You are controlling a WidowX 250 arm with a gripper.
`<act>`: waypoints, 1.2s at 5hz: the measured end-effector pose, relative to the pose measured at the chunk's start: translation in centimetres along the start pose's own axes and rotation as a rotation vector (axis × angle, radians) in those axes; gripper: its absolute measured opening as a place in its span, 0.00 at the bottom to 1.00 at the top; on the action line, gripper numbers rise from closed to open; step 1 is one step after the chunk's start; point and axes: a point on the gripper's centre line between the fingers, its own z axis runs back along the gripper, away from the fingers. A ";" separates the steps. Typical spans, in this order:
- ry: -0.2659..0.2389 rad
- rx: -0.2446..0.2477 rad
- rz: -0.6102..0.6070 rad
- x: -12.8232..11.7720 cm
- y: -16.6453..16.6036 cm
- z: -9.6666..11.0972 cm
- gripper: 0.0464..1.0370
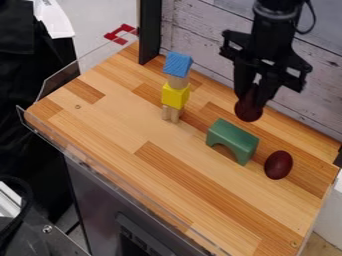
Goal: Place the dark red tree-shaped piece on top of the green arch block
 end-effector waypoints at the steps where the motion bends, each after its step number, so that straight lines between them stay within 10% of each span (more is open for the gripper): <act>1: 0.029 -0.001 -0.006 0.0 0.0 -1.5 0.30; 4: 0.075 -0.032 -0.002 -0.1 0.3 -3.3 0.35; 6: 0.116 0.000 0.029 -1.2 1.1 -3.4 0.93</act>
